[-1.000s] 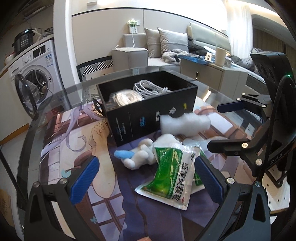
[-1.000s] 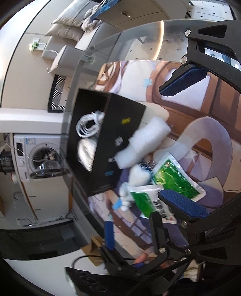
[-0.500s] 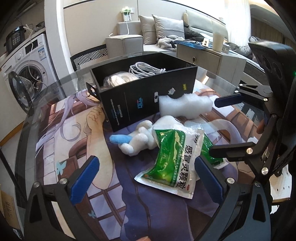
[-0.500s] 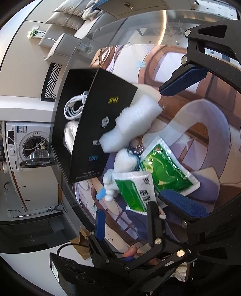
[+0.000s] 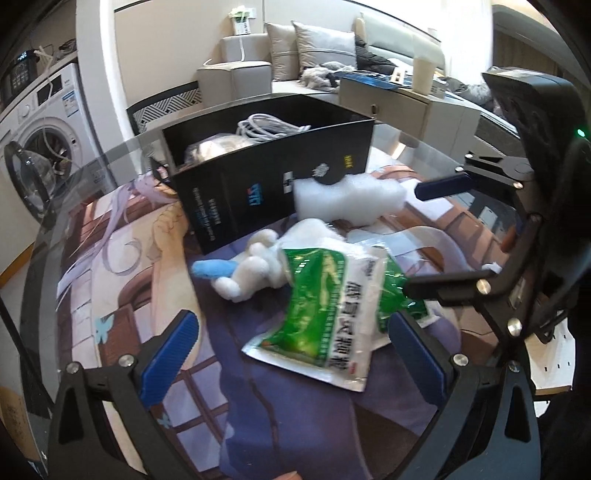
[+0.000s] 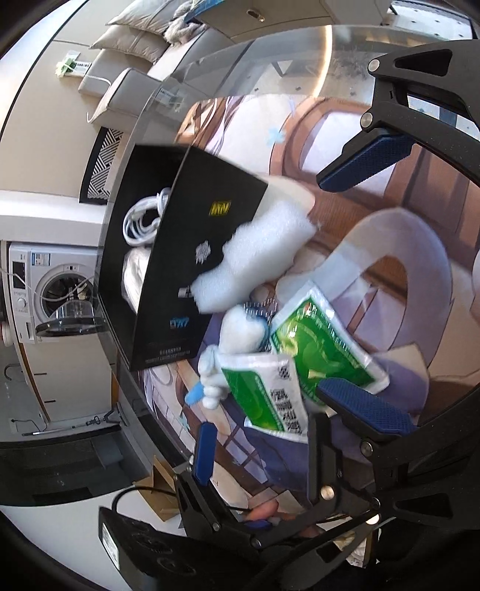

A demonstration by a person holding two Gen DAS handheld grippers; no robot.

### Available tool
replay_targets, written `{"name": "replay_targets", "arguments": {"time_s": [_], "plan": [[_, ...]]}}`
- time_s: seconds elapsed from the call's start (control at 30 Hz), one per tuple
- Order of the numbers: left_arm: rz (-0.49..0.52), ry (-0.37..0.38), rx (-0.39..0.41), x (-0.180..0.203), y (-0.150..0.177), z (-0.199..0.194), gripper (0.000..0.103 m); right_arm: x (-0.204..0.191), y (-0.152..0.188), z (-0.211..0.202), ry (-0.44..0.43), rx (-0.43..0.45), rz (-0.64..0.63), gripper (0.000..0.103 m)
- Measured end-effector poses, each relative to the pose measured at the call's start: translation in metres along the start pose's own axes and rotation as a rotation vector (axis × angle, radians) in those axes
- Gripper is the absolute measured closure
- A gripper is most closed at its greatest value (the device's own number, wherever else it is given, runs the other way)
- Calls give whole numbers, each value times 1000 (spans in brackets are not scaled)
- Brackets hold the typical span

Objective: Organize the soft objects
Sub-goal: 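Move left gripper to large green medicine packet and close on it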

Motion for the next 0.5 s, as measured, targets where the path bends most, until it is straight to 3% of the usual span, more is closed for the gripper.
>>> {"name": "replay_targets", "arguments": {"time_s": [0.2, 0.27, 0.37, 0.43, 0.5], "plan": [[0, -1, -21, 5, 1, 8, 2, 7, 1, -3, 4, 3, 16, 1], [-33, 37, -30, 1, 1, 11, 9, 5, 1, -2, -3, 3, 14, 1], [-52, 86, -26, -2, 1, 9, 30, 1, 2, 0, -14, -1, 9, 1], [-47, 117, -13, -2, 1, 5, 52, -1, 2, 2, -16, -3, 7, 1], [-46, 138, -8, -1, 1, 2, 62, -1, 2, 2, -18, -3, 6, 1]]}}
Point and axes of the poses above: each gripper's, at about its wrist camera, not at the fingertips, and z roughly the way its jaws point, x to its right, y to its underside, the point moved 1 cm from there along z, roughly the way its jaws point, and after that the axes turned 1 degree about -y, right-handed, at the moved point
